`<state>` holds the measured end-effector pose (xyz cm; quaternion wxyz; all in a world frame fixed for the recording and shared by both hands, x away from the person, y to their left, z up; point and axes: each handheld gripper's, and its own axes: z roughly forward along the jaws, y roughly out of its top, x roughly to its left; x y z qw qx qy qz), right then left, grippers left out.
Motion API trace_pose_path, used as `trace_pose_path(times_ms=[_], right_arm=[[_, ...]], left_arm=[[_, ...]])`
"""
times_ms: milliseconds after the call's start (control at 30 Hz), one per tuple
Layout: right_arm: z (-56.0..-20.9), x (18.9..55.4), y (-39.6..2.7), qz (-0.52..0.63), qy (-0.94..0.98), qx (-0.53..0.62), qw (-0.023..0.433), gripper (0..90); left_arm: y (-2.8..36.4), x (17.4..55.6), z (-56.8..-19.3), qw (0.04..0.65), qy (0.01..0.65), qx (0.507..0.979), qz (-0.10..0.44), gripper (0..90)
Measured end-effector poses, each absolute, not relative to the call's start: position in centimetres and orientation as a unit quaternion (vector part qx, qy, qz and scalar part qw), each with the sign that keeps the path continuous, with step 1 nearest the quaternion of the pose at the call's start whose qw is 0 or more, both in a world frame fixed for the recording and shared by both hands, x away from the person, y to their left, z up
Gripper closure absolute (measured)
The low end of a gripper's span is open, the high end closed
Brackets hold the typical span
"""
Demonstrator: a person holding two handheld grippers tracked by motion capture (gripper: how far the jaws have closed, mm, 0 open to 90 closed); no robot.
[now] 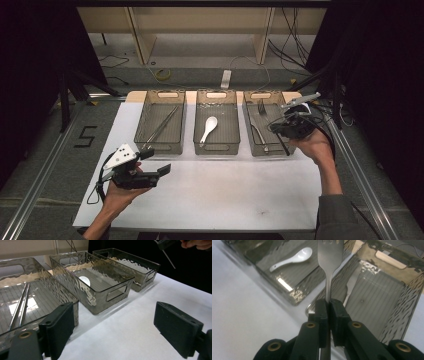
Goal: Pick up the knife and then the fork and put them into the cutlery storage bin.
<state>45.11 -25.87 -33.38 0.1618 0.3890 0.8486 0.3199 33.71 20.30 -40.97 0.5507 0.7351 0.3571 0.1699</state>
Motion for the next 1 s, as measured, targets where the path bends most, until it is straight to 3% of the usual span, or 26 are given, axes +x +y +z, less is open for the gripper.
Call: trace_pose_path(times_ms=[467, 1000], right_arm=[[-33.3, 49.9, -25.4, 0.326, 0.824, 0.430, 0.171, 85.5], [-35.6, 52.3, -24.7, 0.327, 0.807, 0.460, 0.176, 85.5]], left_arm=[[20.3, 33.7, -40.9, 0.555, 0.358, 0.732, 0.170, 16.2], [20.3, 33.7, -40.9, 0.553, 0.356, 0.734, 0.170, 16.2]])
